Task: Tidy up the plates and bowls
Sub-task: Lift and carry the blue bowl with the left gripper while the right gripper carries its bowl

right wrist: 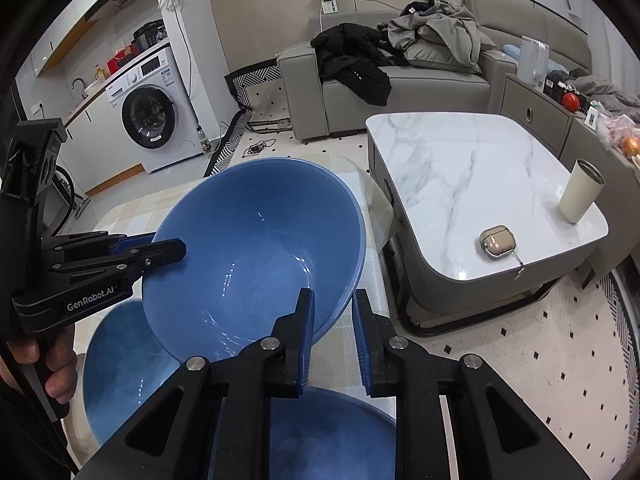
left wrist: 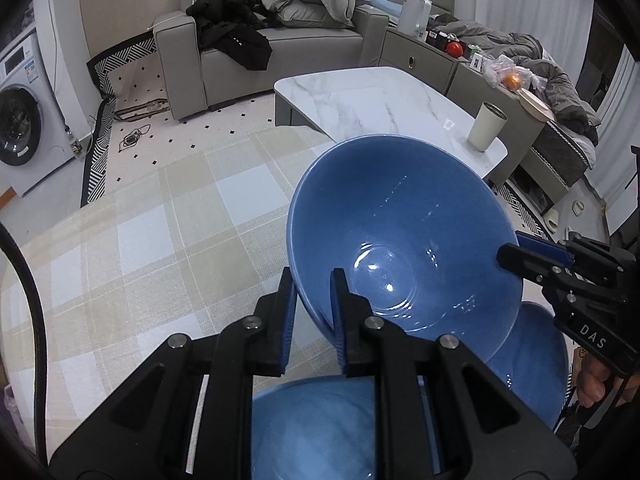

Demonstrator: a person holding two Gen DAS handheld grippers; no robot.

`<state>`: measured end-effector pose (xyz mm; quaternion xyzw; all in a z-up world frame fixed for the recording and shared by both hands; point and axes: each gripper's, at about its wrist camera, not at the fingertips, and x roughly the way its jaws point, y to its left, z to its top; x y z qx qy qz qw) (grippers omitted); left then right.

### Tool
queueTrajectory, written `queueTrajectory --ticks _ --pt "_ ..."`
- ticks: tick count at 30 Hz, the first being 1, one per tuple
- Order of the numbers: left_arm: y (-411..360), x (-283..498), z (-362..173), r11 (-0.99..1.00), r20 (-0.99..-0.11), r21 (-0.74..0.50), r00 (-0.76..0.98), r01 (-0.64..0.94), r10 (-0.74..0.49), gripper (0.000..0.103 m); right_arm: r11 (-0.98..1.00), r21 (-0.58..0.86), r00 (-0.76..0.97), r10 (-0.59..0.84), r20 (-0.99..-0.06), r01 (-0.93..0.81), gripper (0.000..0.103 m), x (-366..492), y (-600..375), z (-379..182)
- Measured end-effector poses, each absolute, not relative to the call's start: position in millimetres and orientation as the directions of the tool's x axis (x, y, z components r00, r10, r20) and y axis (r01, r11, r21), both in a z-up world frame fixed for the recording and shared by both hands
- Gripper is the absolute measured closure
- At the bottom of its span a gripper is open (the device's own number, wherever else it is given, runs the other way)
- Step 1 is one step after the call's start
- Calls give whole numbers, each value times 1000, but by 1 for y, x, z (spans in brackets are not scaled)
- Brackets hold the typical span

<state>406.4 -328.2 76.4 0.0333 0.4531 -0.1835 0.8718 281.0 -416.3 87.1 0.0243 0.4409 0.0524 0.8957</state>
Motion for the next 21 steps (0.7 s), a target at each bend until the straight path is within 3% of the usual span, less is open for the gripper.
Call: queueTrajectory --ticks 21 --pt "-316 342 146 916 -736 -109 589 385 -335 89 992 104 693 129 -709 -78 83 231 -402 141"
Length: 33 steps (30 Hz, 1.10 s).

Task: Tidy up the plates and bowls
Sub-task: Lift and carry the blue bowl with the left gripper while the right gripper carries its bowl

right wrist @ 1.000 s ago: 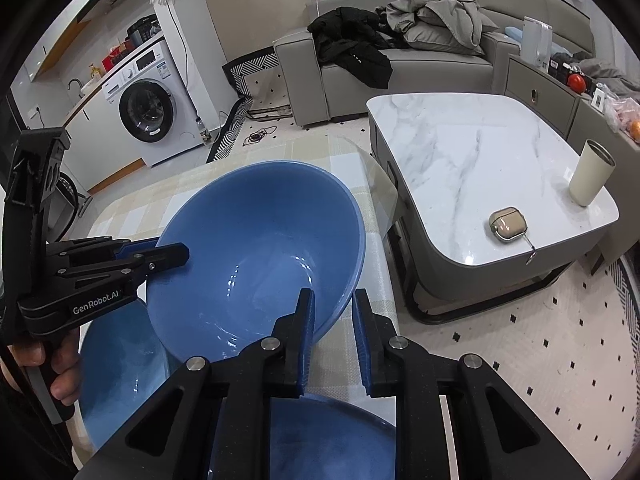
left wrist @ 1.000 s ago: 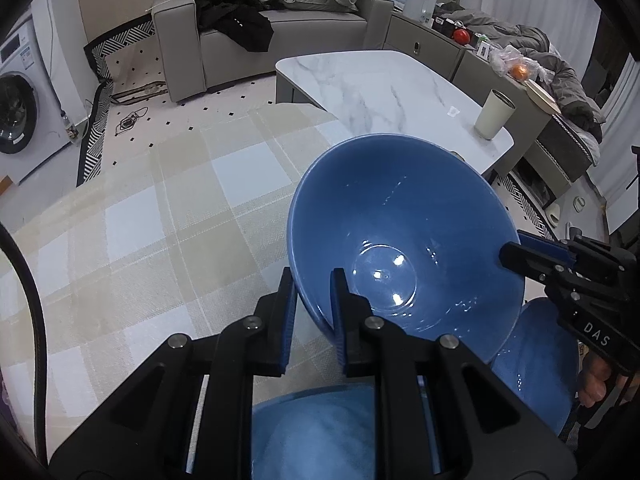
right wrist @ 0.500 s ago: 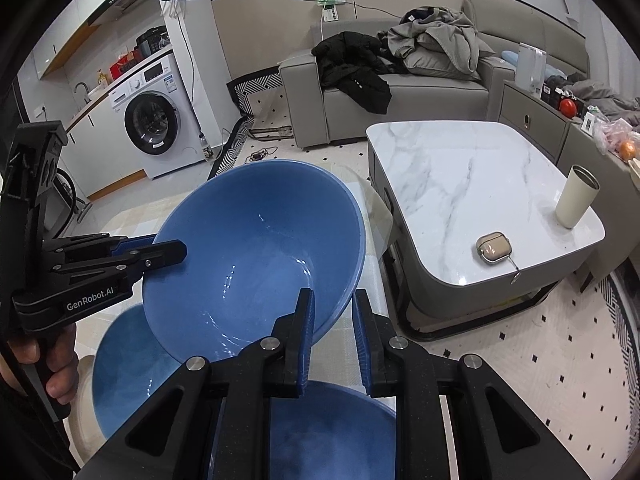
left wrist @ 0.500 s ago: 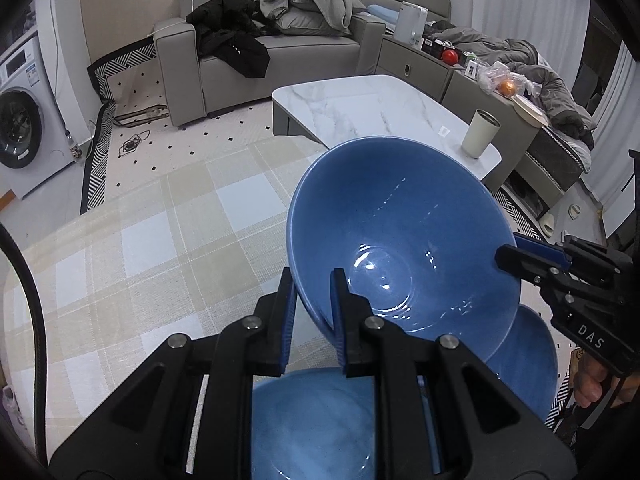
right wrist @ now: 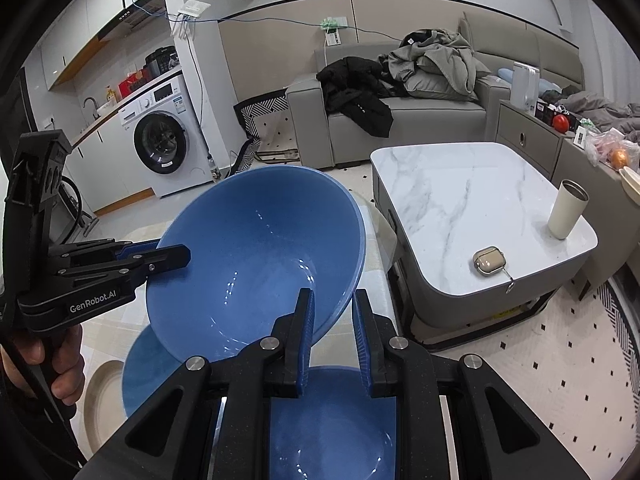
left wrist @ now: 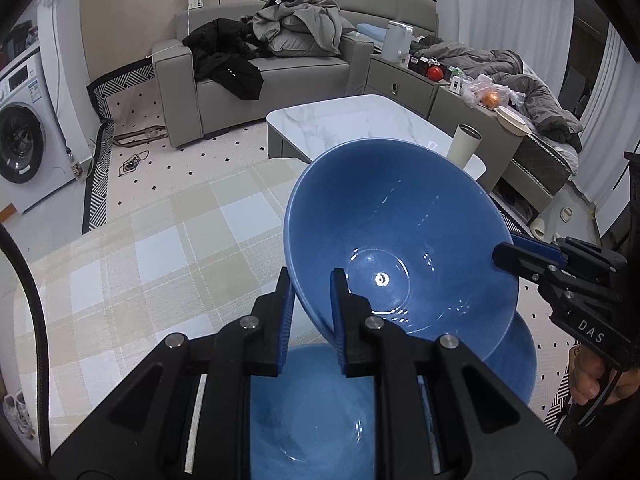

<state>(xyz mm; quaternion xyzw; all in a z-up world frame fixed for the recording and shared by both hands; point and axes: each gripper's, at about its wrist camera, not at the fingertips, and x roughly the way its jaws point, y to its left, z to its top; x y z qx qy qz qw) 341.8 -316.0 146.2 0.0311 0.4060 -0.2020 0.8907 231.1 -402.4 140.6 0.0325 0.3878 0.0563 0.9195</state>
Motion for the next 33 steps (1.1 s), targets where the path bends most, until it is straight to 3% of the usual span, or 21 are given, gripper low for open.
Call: queueTrajectory --ticks 33 --pt "-258 225 179 921 -696 -96 635 378 -334 89 978 182 756 194 -625 -100 83 150 -355 162"
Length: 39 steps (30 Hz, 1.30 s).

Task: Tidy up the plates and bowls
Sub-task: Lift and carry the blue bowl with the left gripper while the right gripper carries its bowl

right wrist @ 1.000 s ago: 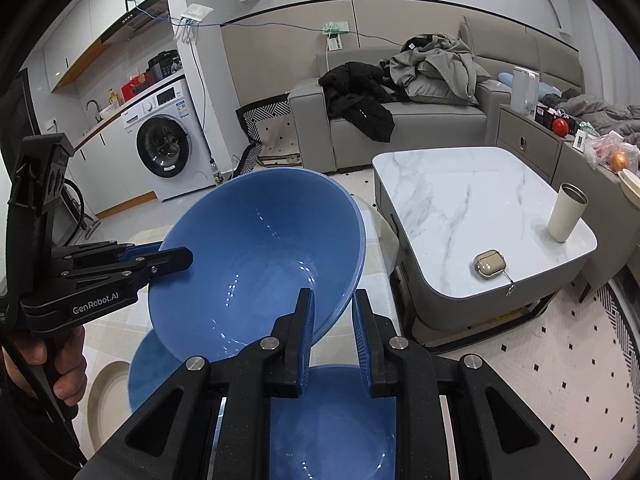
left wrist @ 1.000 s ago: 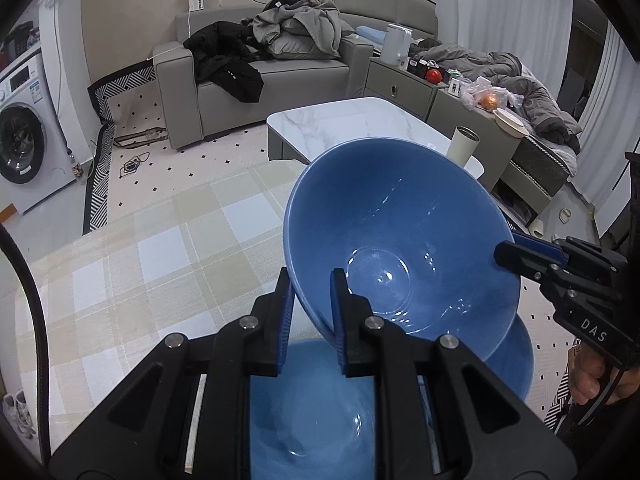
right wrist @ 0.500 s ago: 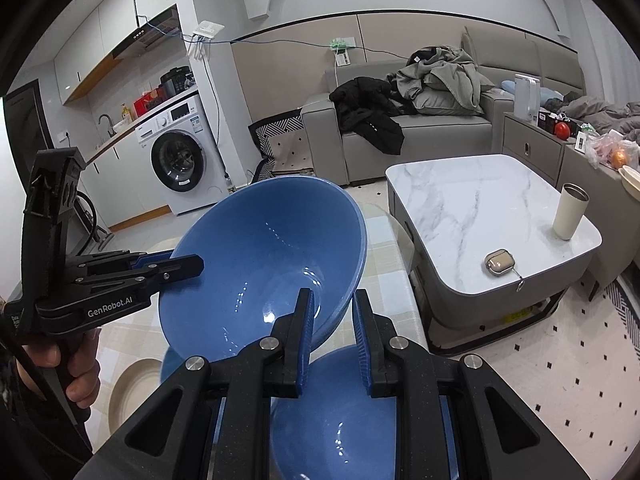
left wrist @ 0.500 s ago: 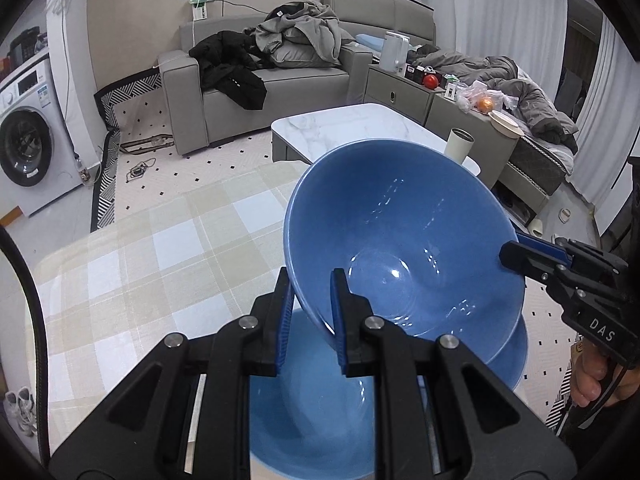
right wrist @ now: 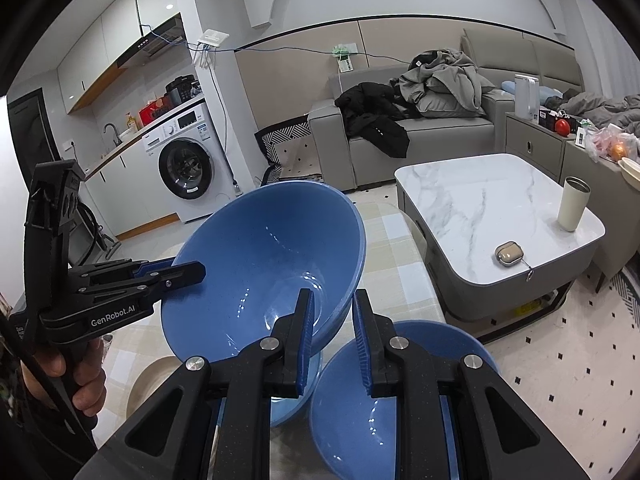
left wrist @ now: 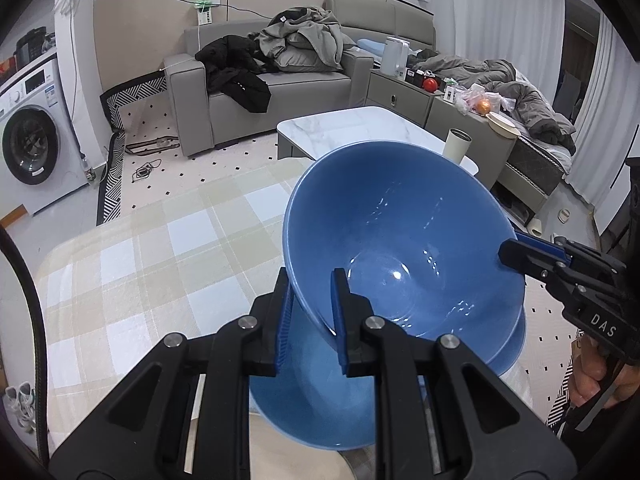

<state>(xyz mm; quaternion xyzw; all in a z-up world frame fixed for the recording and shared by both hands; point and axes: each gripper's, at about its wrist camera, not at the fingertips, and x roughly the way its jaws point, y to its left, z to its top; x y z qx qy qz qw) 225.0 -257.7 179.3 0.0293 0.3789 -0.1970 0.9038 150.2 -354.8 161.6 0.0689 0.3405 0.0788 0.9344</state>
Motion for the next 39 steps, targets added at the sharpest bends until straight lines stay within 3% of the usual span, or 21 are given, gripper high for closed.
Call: queueTrajectory --ticks 17,39 --pt "-204 202 164 909 -699 -154 607 388 -377 88 978 183 744 197 -639 -101 82 136 -317 151" --pt "-176 193 109 937 -746 -137 590 321 -311 88 958 220 695 283 -661 -182 81 133 -295 110"
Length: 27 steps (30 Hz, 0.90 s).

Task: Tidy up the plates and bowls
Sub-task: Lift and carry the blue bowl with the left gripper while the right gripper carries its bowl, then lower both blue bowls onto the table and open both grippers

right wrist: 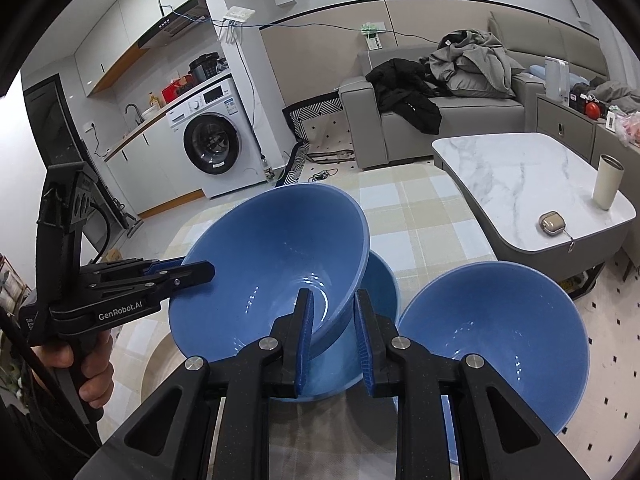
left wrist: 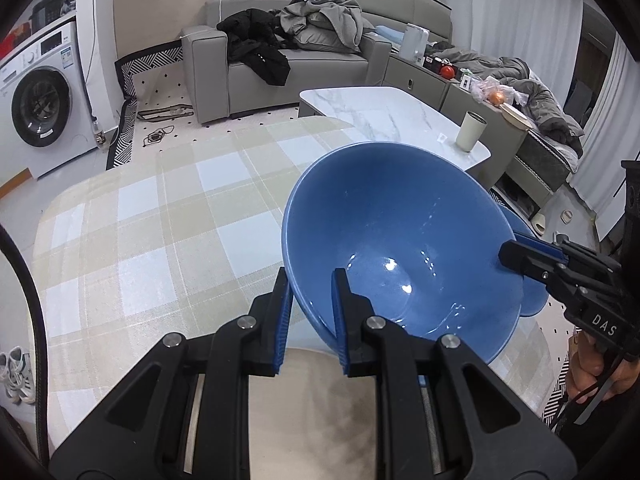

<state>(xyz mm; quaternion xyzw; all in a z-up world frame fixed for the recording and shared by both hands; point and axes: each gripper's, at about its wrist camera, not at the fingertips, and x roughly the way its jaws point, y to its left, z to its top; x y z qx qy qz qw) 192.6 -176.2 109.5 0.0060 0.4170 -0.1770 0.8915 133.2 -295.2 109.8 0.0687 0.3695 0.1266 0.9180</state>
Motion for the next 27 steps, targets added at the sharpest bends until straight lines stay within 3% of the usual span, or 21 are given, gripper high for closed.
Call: queueTrajectory --ticks 27 --pt "-208 210 59 955 -783 -32 587 294 -207 88 983 83 694 175 -698 -165 80 130 -293 76"
